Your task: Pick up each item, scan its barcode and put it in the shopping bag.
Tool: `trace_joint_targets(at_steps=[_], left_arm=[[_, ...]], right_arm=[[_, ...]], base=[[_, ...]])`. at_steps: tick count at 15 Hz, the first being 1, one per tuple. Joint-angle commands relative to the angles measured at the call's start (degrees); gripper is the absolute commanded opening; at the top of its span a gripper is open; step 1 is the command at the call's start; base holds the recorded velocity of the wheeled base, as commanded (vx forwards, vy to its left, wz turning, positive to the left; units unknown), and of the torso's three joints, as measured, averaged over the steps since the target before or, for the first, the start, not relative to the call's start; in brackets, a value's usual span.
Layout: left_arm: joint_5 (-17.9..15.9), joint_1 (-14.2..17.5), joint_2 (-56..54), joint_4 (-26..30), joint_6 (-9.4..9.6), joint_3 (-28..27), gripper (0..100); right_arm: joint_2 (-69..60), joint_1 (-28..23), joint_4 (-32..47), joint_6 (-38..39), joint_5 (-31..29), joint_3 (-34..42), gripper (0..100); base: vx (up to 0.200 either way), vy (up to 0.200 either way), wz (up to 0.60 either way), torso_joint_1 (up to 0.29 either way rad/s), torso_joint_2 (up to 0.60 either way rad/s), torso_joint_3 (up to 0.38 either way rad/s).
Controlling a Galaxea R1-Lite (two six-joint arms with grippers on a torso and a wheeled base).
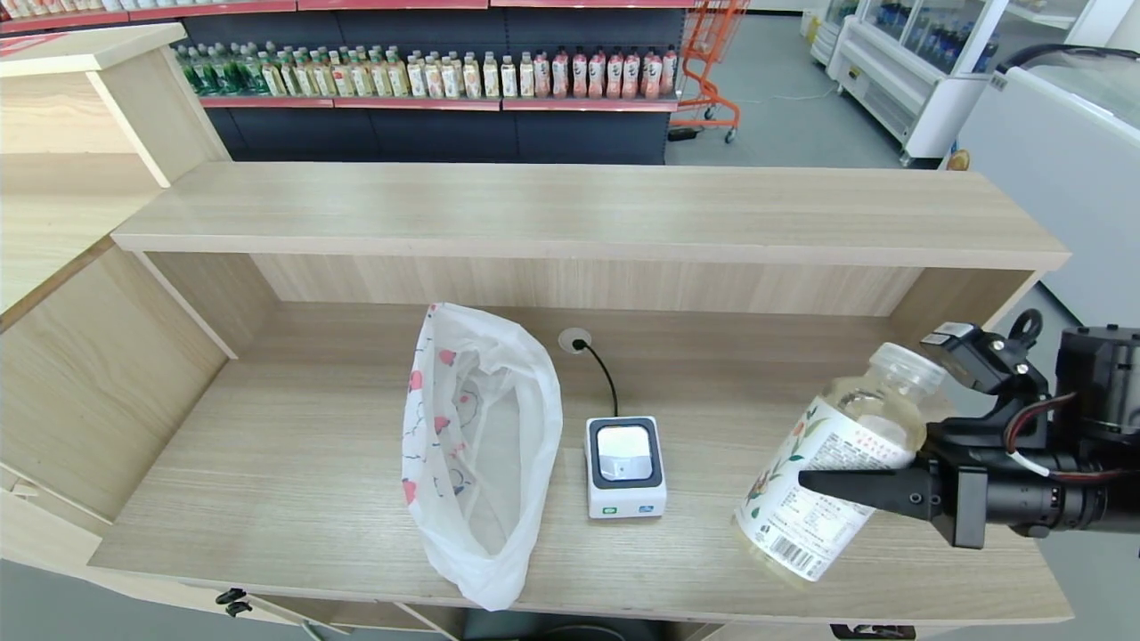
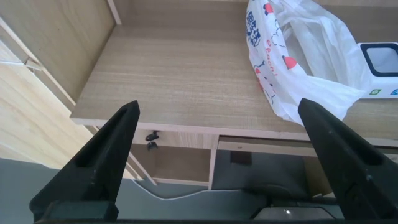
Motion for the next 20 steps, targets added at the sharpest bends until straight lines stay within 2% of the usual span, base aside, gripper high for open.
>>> trace_joint_targets(at_steps=[1,6,10,14,17,20], left_arm=[[0.1,0.0,0.0,0.0,0.00,0.0,100],[0.0,0.0,0.0,0.0,0.00,0.0,100],[0.0,0.0,0.0,0.0,0.00,0.0,100],[0.0,0.0,0.0,0.0,0.00,0.0,100],[0.0,0.0,0.0,0.0,0.00,0.0,100],[0.0,0.0,0.0,0.0,0.00,0.0,100]], right_arm=[[-1.9,3.7,0.0,1.0,0.0,0.5,0],[-2.1,7.4,0.1,1.1,-0.9,1.5,0],[-2.7,11.8,0.0,1.1,-8.1,2.7,0],[-4.3,12.3,0.1,2.1,-11.2,4.9,0],[-6.8,12.4,0.2,7.0,-12.1,5.5,0],[-8.1,13.4,4.8,7.0,-13.9,4.7,0]], base=[[0.000,0.000,0.00,0.000,0.00,0.000],[0.000,0.000,0.00,0.000,0.00,0.000],[0.000,0.000,0.00,0.000,0.00,0.000],[0.000,0.000,0.00,0.000,0.00,0.000],[0.000,0.000,0.00,0.000,0.00,0.000],[0.000,0.000,0.00,0.000,0.00,0.000]])
